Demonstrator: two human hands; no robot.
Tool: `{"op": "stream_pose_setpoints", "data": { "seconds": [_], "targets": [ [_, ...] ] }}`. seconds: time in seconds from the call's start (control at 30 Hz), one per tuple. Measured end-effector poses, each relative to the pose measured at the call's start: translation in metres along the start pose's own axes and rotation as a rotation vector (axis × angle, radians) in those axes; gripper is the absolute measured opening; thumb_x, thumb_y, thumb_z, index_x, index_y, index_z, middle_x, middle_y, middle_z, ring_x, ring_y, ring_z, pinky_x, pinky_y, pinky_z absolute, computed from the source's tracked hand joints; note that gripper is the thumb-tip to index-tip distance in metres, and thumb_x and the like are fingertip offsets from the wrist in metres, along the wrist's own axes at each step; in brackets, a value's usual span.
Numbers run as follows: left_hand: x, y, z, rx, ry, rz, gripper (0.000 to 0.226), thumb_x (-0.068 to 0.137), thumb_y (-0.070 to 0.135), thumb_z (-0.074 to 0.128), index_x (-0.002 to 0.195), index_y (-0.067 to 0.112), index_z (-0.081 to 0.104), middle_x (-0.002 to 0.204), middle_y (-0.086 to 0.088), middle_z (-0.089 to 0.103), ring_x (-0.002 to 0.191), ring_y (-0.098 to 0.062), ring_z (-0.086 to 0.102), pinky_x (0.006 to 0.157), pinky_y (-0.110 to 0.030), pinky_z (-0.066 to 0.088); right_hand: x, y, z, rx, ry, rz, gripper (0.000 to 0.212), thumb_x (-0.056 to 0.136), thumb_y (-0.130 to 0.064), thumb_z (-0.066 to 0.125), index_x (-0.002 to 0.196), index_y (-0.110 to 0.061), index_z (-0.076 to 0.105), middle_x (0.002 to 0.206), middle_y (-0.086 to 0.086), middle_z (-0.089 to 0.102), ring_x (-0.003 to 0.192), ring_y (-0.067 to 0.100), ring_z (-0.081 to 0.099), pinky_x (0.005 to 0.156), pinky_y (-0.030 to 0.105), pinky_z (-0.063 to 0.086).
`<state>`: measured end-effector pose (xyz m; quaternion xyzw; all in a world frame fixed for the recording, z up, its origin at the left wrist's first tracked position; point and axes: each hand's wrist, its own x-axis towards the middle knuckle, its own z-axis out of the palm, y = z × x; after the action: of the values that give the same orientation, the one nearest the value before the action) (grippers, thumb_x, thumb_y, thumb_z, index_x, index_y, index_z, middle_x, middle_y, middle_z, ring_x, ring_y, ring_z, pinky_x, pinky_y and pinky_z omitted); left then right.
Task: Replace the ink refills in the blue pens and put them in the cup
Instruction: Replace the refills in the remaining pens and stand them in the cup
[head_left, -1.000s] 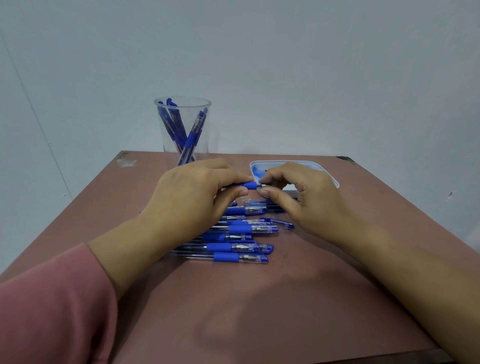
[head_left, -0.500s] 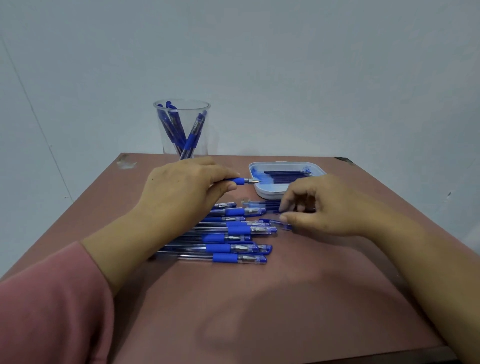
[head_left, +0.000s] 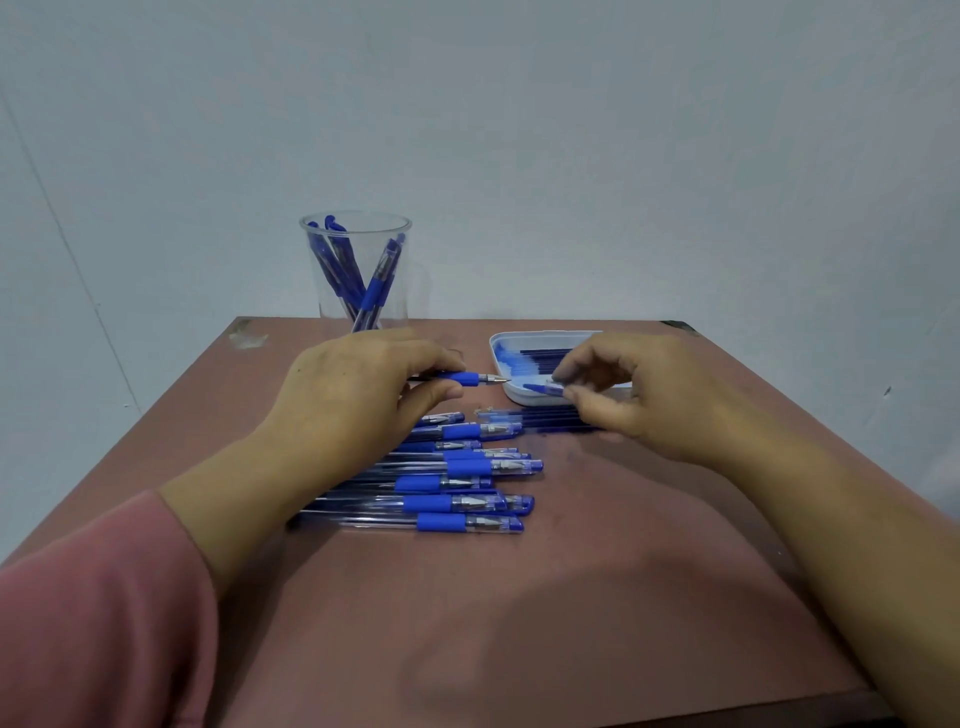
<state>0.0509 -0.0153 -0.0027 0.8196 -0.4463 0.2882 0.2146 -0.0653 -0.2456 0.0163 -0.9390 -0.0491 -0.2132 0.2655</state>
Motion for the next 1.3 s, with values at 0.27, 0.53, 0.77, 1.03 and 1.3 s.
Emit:
{"op": "stream_pose_setpoints", "data": {
  "seconds": [0.27,0.53,0.77,1.03,1.3],
  "targets": [
    [0.000,0.004,-0.001,-0.096,-0.055,0.008,0.030,0.085,0.050,0.055,0.109,0.038,0.070,0.085,0.030,0.050,0.073,0.001,0.050,0.062,-0.013,0.038,0.004,0.003,0.015,-0.018,0.082,-0.209,0.015,0.085,-0.016,0.067,0.100,-0.015,0.071,0.093,-0.018,0.064,0.088,0.002,0.063,0.083,0.019,0.053],
    [0.000,0.005,-0.001,-0.175,-0.043,0.009,0.040,0.084,0.056,0.047,0.110,0.036,0.070,0.083,0.027,0.056,0.073,-0.001,0.055,0.066,-0.026,0.052,0.006,0.003,0.018,0.041,0.199,-0.252,0.017,0.084,-0.022,0.066,0.096,-0.013,0.072,0.094,-0.007,0.066,0.088,0.008,0.065,0.082,0.026,0.055],
    [-0.002,0.009,0.001,-0.214,-0.036,0.027,0.044,0.083,0.057,0.045,0.108,0.031,0.072,0.088,0.027,0.058,0.075,-0.001,0.057,0.068,-0.018,0.045,0.008,0.003,0.029,-0.010,0.217,-0.331,0.019,0.078,-0.007,0.076,0.097,-0.011,0.073,0.093,-0.006,0.068,0.088,-0.006,0.059,0.082,0.007,0.042],
    [-0.004,0.017,0.000,-0.269,-0.052,-0.075,0.016,0.082,0.035,0.070,0.097,0.029,0.075,0.078,0.016,0.069,0.072,-0.004,0.061,0.066,-0.023,0.052,0.005,0.003,0.039,-0.006,0.231,-0.390,0.015,0.081,-0.008,0.074,0.095,-0.011,0.074,0.090,-0.002,0.069,0.084,0.004,0.063,0.077,0.021,0.051],
    [-0.004,0.018,0.000,-0.275,-0.049,-0.082,0.022,0.081,0.038,0.069,0.099,0.027,0.075,0.076,0.021,0.064,0.074,-0.002,0.060,0.065,-0.015,0.048,0.005,0.002,0.040,0.001,0.218,-0.425,0.013,0.085,-0.010,0.069,0.098,-0.010,0.072,0.090,0.000,0.068,0.085,0.008,0.063,0.076,0.027,0.052]
  ]
}}
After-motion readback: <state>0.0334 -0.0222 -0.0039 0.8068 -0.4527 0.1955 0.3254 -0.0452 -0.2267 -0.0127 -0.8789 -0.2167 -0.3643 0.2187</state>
